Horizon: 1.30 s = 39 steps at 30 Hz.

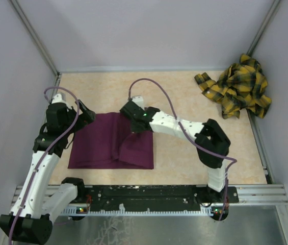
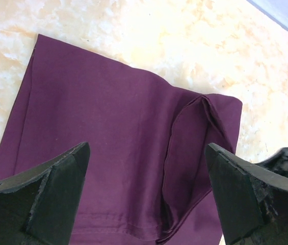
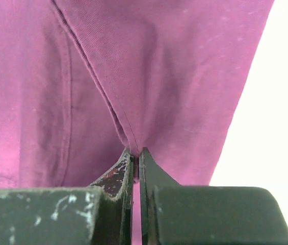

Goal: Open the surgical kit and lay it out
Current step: Open the surgical kit at the center of the board.

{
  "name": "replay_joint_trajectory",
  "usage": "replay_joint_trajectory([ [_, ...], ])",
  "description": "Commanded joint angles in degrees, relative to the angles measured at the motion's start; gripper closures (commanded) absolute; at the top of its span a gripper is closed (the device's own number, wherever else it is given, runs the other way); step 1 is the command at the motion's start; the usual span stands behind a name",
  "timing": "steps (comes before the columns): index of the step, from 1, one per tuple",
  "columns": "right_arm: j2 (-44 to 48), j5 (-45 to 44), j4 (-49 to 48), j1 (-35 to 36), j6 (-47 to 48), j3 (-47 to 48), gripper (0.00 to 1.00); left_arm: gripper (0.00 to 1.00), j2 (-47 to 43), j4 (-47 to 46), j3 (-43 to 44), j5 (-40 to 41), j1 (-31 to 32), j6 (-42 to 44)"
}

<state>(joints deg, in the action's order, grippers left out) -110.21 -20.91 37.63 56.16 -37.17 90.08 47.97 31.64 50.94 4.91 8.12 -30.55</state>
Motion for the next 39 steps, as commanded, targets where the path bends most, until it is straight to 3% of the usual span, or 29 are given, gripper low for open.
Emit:
replay_joint_trajectory([
  [1,11.9,4.1,-6.2,-5.4,2.0,-11.4,1.00,0.01,1.0,0.0,2.4,0.6,0.1,1.1],
  [8,35.4,12.5,-13.5,-24.9,4.3,-37.8,1.00,0.01,3.0,-1.5,1.8,-1.6,0.1,1.1],
  [9,37.3,13.6,-13.7,-28.0,4.5,-40.0,0.92,0.01,3.3,-1.8,1.7,-2.1,0.1,1.1],
  [13,40.7,14.2,-12.8,-33.4,4.5,-42.3,0.34,0.01,4.4,-2.0,1.3,-2.6,0.1,1.5],
  [15,41.1,13.0,-11.7,-33.6,4.8,-41.5,0.25,0.01,4.8,-1.9,1.2,-2.5,0.1,1.6],
  [20,42.0,10.9,-8.8,-33.6,5.3,-40.2,0.22,0.01,4.5,-1.7,0.7,-2.9,0.1,1.5],
  [31,45.7,18.4,-9.7,-33.2,7.3,-40.1,0.22,0.01,5.1,-2.1,-0.1,-2.2,0.2,2.0],
  [39,43.4,13.7,-12.7,-20.1,9.3,-41.5,0.22,0.00,6.3,-2.0,0.5,-5.1,0.1,2.6],
])
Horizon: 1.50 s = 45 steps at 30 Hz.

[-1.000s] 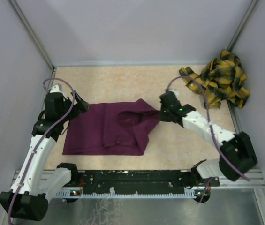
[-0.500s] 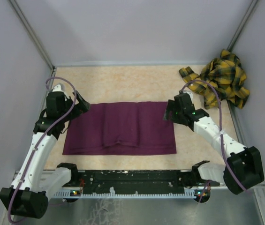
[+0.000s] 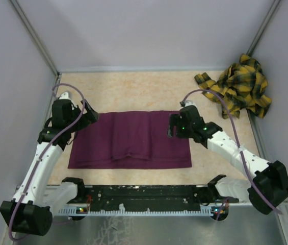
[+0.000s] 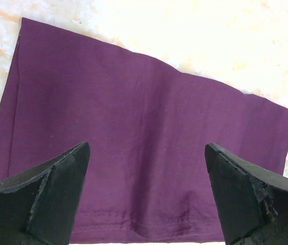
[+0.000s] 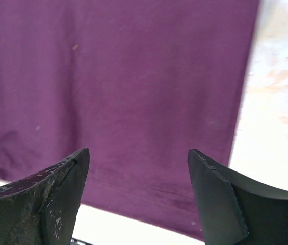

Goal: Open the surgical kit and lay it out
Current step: Open the surgical kit at the center of the board.

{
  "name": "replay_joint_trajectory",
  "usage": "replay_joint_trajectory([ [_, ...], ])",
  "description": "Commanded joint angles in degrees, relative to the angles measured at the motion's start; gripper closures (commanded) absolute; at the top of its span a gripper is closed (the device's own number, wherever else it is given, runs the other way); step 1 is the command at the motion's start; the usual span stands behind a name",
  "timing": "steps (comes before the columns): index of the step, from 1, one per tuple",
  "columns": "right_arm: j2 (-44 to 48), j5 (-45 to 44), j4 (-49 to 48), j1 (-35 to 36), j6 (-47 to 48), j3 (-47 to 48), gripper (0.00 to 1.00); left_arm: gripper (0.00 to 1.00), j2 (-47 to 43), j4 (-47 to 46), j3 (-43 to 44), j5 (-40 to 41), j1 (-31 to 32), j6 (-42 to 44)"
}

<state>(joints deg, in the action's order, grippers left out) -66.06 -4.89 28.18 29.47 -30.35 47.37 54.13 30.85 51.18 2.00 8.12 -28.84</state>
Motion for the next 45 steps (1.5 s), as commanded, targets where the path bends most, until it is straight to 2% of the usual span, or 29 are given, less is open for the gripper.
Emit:
replay_joint_trajectory([
  [1,-1.0,-3.5,-3.9,8.7,3.0,0.9,0.22,0.01,0.3,-1.1,0.2,-2.3,0.2,0.9],
  [11,-0.6,-18.4,-14.3,32.2,11.0,-5.6,0.22,0.01,0.1,-0.2,-0.7,-3.9,0.3,0.6],
  [20,-4.9,-26.8,-26.5,45.2,13.8,-11.2,0.22,0.01,0.5,-0.1,-1.3,-4.1,0.2,0.2],
  [25,-10.4,-27.2,-30.3,47.2,14.9,-11.3,0.21,0.01,0.7,-0.1,-1.3,-4.3,0.2,0.1],
  [34,-19.8,-39.5,-28.3,48.1,11.4,-8.7,0.20,0.01,1.1,-0.1,-0.8,-4.1,0.2,0.4],
  [40,-22.8,-44.1,-29.0,48.0,10.8,-8.1,0.20,0.01,1.5,0.1,-0.3,-3.8,0.2,0.7],
  [43,-22.5,-44.8,-28.2,46.7,9.7,-7.9,0.22,0.01,1.5,0.1,-0.1,-3.8,0.2,0.7],
  [45,-21.8,-44.1,-28.8,45.5,9.6,-8.2,0.28,0.01,1.6,0.1,-0.1,-3.8,0.3,0.7],
])
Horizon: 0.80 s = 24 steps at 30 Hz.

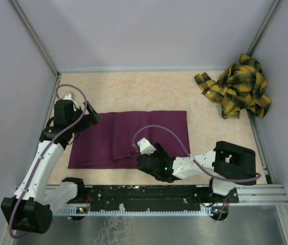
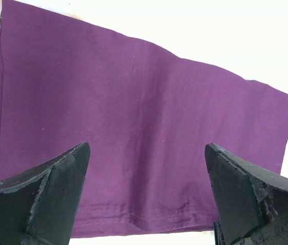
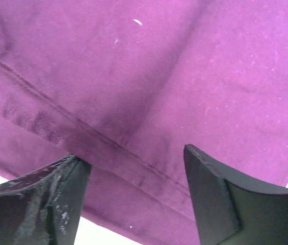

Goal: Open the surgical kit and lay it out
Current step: Open the surgical kit at the center of the board.

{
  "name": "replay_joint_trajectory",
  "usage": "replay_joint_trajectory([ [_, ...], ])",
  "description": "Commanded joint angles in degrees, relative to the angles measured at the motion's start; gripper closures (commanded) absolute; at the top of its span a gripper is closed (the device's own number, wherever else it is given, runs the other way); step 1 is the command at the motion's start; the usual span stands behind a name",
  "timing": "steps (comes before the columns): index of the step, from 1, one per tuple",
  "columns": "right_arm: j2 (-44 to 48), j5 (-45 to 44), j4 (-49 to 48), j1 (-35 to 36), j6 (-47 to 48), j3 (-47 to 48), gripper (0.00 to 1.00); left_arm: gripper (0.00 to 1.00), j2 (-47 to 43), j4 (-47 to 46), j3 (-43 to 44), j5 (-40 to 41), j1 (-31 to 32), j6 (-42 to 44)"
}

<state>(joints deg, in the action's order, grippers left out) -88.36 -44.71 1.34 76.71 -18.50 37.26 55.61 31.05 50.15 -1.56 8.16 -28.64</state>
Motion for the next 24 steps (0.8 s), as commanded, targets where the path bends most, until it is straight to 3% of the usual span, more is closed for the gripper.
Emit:
replay_joint_trajectory([
  [1,0.9,-3.9,-2.0,-2.4,-2.2,1.8,0.32,0.01,0.2,-0.1,0.9,-0.3,0.2,0.5],
  [8,3.7,-0.4,-5.2,-5.2,1.0,1.0,0.50,0.01,0.0,0.1,0.8,-0.1,0.2,0.5],
  [16,2.9,4.9,-7.8,-6.0,2.6,0.2,0.47,0.03,0.1,1.6,0.3,-1.5,0.2,0.5],
  [18,2.7,5.2,-7.4,-6.5,2.1,0.2,0.62,0.05,0.1,2.6,0.0,-2.3,0.3,0.4],
  [20,2.8,5.2,-6.9,-6.9,1.9,0.3,0.97,0.07,0.1,3.4,-0.8,-3.1,0.4,0.2],
  [24,4.4,4.2,-5.3,-7.4,2.1,1.3,1.00,0.09,-0.3,4.4,-2.1,-3.7,1.2,-0.2],
])
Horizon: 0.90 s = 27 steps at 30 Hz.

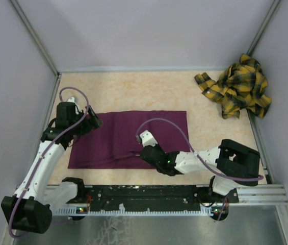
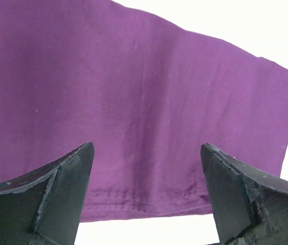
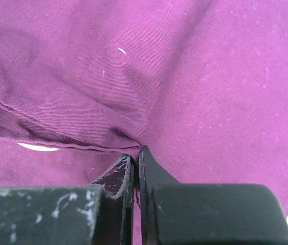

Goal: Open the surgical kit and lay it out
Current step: Open the surgical kit at the center of the board.

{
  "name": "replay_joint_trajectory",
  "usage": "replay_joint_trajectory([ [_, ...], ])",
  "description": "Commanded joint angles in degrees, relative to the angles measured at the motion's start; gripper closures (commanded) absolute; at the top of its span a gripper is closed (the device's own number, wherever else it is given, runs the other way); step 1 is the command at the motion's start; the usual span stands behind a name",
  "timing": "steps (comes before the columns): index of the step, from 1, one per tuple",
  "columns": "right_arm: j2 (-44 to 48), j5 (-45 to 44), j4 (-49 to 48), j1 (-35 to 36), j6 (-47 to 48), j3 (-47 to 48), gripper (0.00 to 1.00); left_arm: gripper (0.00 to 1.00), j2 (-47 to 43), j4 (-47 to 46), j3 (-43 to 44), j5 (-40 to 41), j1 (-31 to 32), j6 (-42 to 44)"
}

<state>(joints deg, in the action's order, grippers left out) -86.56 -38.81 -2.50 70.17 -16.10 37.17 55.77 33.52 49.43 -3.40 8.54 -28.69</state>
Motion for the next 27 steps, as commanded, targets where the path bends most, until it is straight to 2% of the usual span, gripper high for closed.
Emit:
replay_joint_trajectory([
  [1,3.3,-1.5,-1.1,-1.1,-0.1,1.7,1.00,0.10,-0.4,2.0,-1.5,-2.1,1.2,-0.1],
  [5,5.4,1.7,1.5,-2.8,0.4,4.7,1.00,0.07,1.3,6.1,-0.1,-3.0,4.1,0.5],
  [11,6.0,6.6,4.9,-6.3,0.6,9.2,1.00,0.01,4.4,15.2,4.2,2.6,14.7,0.1],
  [19,5.5,10.3,6.0,-8.6,0.9,11.7,1.00,0.01,7.9,16.9,2.0,6.6,23.3,-2.7],
  [27,6.7,14.0,7.1,-11.9,0.7,13.1,1.00,0.01,14.4,15.9,0.8,12.3,29.0,-7.3],
])
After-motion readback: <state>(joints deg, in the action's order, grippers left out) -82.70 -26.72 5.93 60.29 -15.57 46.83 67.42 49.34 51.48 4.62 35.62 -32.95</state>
